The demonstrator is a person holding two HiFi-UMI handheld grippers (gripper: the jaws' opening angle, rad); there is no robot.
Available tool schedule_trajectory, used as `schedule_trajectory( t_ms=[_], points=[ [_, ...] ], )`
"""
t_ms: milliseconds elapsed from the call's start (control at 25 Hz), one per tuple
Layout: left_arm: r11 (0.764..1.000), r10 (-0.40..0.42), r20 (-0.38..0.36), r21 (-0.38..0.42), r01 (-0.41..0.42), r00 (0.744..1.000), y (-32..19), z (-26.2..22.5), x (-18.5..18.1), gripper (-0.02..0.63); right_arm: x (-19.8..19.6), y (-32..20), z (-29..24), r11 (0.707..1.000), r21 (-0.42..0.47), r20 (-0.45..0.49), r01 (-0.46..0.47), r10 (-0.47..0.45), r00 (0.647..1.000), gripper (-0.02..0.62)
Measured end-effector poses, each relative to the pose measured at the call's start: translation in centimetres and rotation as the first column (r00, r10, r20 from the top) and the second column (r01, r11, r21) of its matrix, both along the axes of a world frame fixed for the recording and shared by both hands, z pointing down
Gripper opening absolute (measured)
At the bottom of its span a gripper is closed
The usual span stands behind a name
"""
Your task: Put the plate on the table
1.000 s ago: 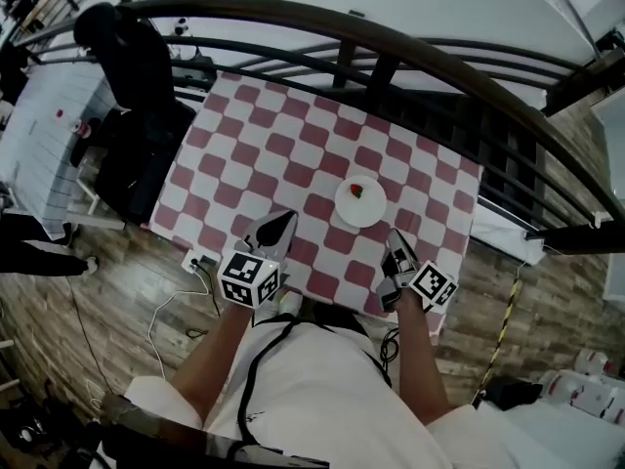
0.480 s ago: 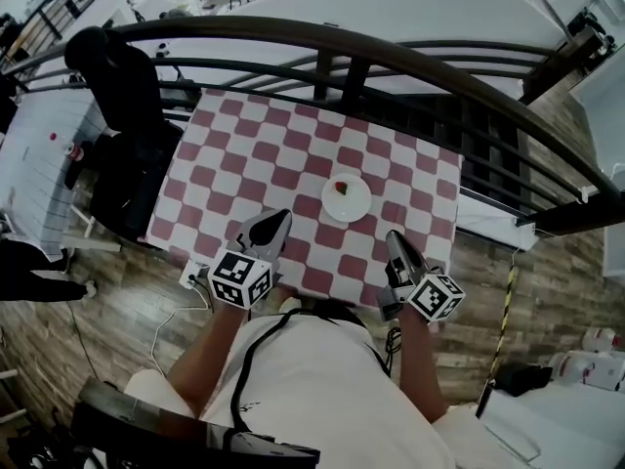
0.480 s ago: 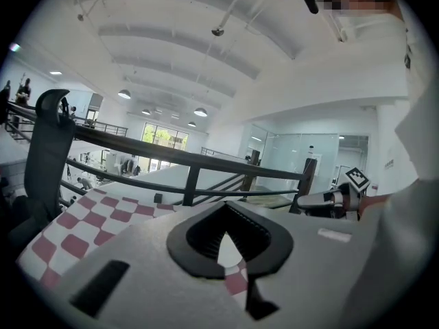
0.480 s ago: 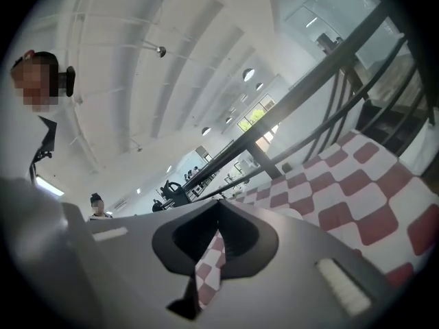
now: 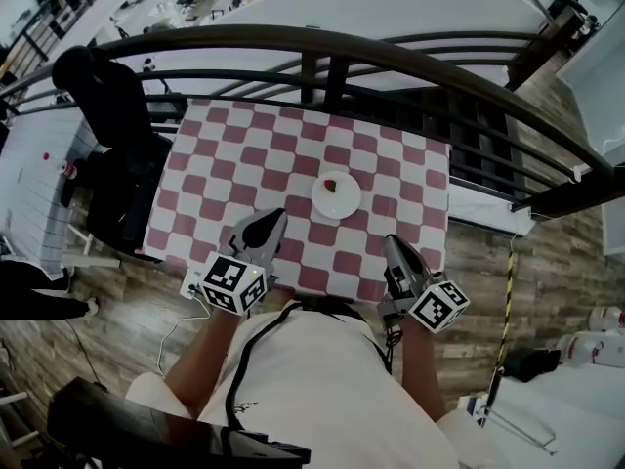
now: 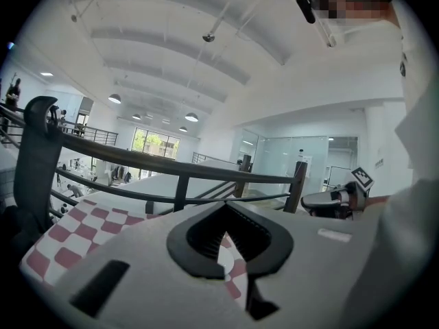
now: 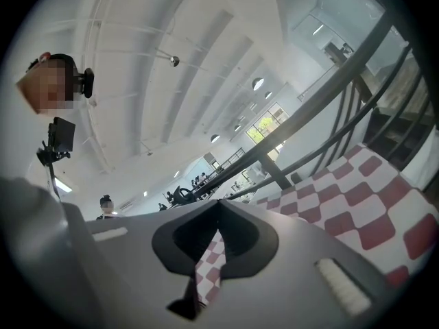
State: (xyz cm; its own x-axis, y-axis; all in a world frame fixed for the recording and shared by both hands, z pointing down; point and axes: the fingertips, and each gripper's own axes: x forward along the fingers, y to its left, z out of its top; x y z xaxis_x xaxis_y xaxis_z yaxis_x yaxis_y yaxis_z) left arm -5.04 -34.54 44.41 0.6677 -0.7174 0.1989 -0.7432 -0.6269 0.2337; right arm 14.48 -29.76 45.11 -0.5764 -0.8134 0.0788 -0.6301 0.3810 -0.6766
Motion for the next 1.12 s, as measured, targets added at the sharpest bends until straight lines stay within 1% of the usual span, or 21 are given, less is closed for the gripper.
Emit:
schedule_trajectory(
  t_ms=[160,320,600,920,1120],
  points=[
    [1.0,0.014,0.004,-0.003,-0.014,1.0,0.1,0.1,0.6,0.003,-0.1,0.6,-0.1,1.0,0.007,-0.024,0.009,-0.009,1.0,0.006],
    [1.0,0.016,0.008,-0.011,-0.016,1.0,0.2,0.4,0.8,0.003,0.1,0.7,0.2,1.0,-0.002,-0.03,0.008,-0.008,1.0,0.006],
    [1.0,0.016,0.013,-0.018,-0.016,1.0,-0.1,0.6,0.7,0.003,-0.2,0.2,0.8,1.0,-0.005,-0.071,0.026,-0.026,0.997,0.006],
    [1.0,0.001,0.009,-0.031,-0.001,1.0,-0.4,1.1,0.5,0.003,-0.7,-0.5,1.5,0.998,-0.042,-0.097,0.05,-0.054,0.994,0.006],
    [0.999,-0.004,0.016,-0.033,0.004,1.0,-1.1,1.6,0.5,0.003,-0.6,-1.2,2.1,0.998,-0.052,-0.098,0.048,-0.053,0.994,0.006]
  ],
)
